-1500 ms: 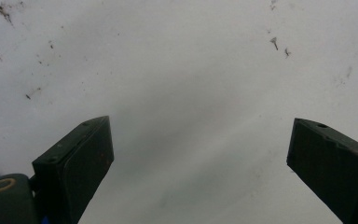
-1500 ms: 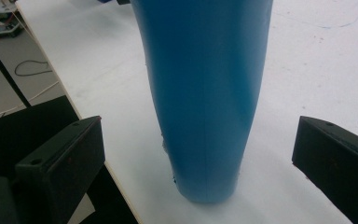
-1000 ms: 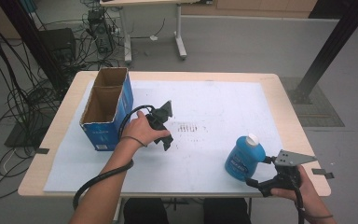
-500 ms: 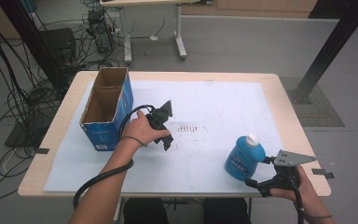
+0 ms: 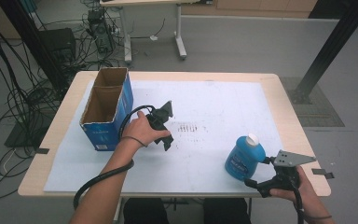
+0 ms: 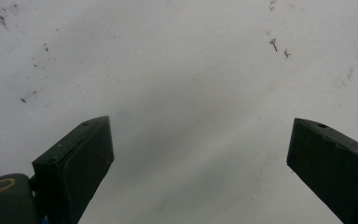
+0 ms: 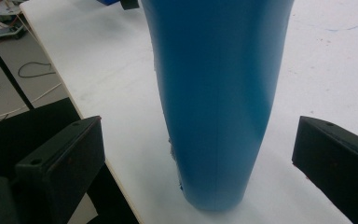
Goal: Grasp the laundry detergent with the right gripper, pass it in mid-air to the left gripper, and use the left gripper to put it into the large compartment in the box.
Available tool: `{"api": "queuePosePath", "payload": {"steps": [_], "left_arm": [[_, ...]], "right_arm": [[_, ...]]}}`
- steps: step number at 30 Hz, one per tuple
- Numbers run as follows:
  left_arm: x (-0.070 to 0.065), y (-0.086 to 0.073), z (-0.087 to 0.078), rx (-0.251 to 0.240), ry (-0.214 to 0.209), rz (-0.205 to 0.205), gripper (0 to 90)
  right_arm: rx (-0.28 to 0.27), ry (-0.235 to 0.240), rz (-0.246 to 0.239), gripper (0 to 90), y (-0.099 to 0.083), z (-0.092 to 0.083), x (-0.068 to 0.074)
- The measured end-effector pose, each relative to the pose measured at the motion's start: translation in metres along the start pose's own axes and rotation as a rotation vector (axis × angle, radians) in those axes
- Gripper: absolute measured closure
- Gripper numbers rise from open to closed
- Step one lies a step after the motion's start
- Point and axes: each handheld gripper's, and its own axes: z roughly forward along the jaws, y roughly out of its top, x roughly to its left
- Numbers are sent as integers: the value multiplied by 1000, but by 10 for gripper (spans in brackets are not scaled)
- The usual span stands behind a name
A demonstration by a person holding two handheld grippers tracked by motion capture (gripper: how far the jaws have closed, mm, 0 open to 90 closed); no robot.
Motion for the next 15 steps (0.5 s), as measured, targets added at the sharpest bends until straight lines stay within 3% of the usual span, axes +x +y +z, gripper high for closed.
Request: {"api": "queuePosePath", "payload": {"steps": [15], "left_arm": [[2,-2,1,-2,-7,-2,75]], "right_arm": [[-4,-6,-1,23,-1,3,1]]}}
